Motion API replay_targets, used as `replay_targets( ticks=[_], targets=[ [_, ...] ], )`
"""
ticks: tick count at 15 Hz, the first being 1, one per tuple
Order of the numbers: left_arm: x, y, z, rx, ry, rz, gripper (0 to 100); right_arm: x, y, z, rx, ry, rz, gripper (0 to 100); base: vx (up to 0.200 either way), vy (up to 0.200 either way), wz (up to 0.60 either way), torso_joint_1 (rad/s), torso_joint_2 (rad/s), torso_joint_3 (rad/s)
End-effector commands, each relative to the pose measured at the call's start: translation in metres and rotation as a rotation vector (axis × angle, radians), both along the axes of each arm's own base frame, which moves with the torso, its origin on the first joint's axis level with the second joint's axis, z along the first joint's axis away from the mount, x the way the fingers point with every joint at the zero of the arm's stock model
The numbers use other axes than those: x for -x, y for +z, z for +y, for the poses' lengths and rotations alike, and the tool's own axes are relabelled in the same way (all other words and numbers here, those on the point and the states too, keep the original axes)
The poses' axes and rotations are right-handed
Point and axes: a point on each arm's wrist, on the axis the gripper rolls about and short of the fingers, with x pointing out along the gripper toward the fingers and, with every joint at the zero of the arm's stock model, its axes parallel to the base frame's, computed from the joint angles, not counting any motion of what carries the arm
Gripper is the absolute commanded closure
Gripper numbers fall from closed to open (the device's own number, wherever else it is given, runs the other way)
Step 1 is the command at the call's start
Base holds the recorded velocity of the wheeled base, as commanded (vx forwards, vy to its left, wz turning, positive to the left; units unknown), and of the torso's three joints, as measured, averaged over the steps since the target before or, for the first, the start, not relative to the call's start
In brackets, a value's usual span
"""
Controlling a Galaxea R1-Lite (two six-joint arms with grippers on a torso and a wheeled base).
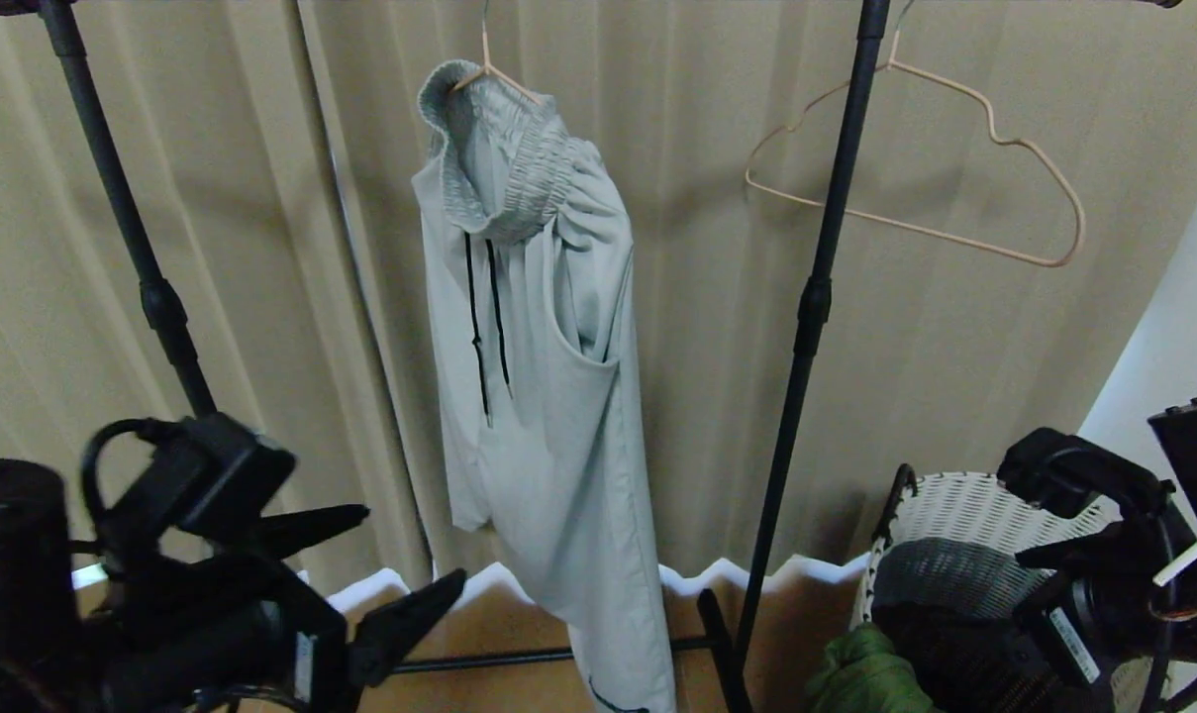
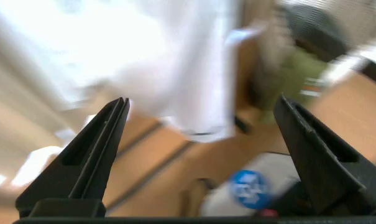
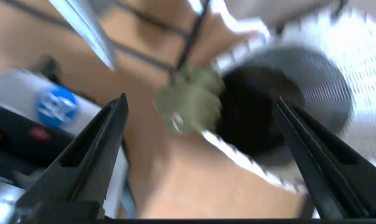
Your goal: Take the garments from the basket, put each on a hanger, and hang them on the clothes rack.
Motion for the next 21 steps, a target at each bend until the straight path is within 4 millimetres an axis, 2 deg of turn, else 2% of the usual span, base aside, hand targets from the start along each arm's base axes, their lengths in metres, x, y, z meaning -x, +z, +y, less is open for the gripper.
replay_targets(
  ticks=[1,4,5,11,13,21],
  targets=[
    [0.031,0.001,0.044,0.035,0.153,-0.11,0,-0.009,-0.024,0.002,0.037,0.0,0.091,0,0.0,0.0,0.0,0.0,0.0,0.0],
    [0.05,-0.003,0.053,0.063,0.155,-0.153,0,-0.031,-0.049,0.008,0.061,-0.01,0.156,0,0.0,0.0,0.0,0.0,0.0,0.0],
    [0.055,-0.002,0.055,0.079,0.137,-0.17,0,-0.042,-0.064,0.009,0.075,-0.019,0.203,0,0.0,0.0,0.0,0.0,0.0,0.0],
    [0.053,0.004,0.059,0.093,0.172,-0.193,0,-0.068,-0.121,0.014,0.115,-0.037,0.322,0,0.0,0.0,0.0,0.0,0.0,0.0],
    [0.054,0.005,0.059,0.094,0.172,-0.195,0,-0.078,-0.14,0.009,0.123,-0.073,0.333,0,0.0,0.0,0.0,0.0,0.0,0.0],
    [0.054,0.004,0.059,0.094,0.172,-0.195,0,-0.094,-0.179,0.007,0.118,-0.099,0.307,0,0.0,0.0,0.0,0.0,0.0,0.0]
  ],
)
